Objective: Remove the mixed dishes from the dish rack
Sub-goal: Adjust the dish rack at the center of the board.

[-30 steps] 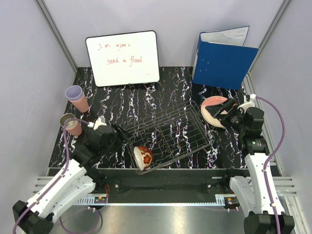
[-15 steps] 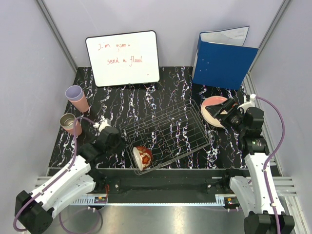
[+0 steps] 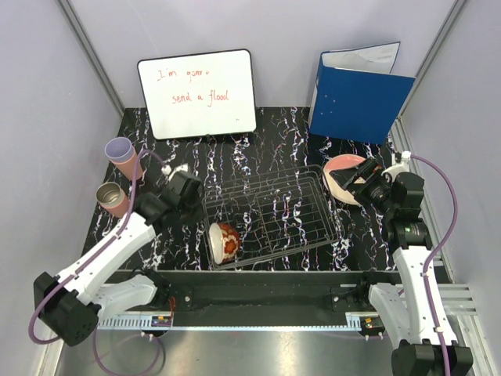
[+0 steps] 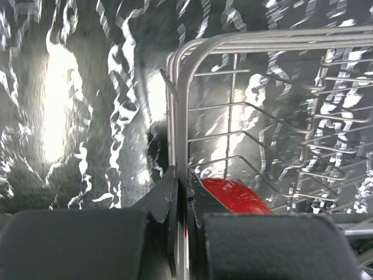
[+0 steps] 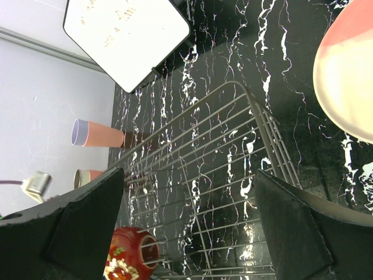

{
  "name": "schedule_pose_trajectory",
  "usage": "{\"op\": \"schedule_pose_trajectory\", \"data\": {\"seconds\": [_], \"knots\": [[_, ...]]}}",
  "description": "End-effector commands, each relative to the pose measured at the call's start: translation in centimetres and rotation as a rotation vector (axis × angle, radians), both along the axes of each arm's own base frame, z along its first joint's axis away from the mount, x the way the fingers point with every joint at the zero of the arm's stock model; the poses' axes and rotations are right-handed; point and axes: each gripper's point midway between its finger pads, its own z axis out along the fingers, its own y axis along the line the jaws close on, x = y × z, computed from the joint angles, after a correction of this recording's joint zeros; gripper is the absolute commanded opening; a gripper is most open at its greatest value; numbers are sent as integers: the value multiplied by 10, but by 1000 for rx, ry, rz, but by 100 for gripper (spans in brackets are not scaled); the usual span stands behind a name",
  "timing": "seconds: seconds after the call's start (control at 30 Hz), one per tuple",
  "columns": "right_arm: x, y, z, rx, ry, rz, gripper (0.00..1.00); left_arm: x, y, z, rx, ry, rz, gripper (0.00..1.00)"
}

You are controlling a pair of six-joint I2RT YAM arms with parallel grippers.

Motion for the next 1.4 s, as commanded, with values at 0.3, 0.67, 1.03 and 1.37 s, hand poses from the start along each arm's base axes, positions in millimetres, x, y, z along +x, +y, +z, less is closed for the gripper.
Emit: {"op": "schedule_pose_trajectory", "data": {"seconds": [0.3, 0.67, 1.03, 1.37], "knots": [[-5, 5, 10, -3, -46, 28, 99, 60, 21, 18, 46, -15, -102, 0], [-5, 7, 6, 5, -39, 35, 100, 78, 36, -11, 178, 14, -176, 0], [-5, 7, 2, 3, -34, 34, 99, 80, 62, -15, 250, 29, -65, 6], [-3, 7, 2, 2, -29, 33, 100, 90, 73, 55, 240, -129, 39, 95]]}}
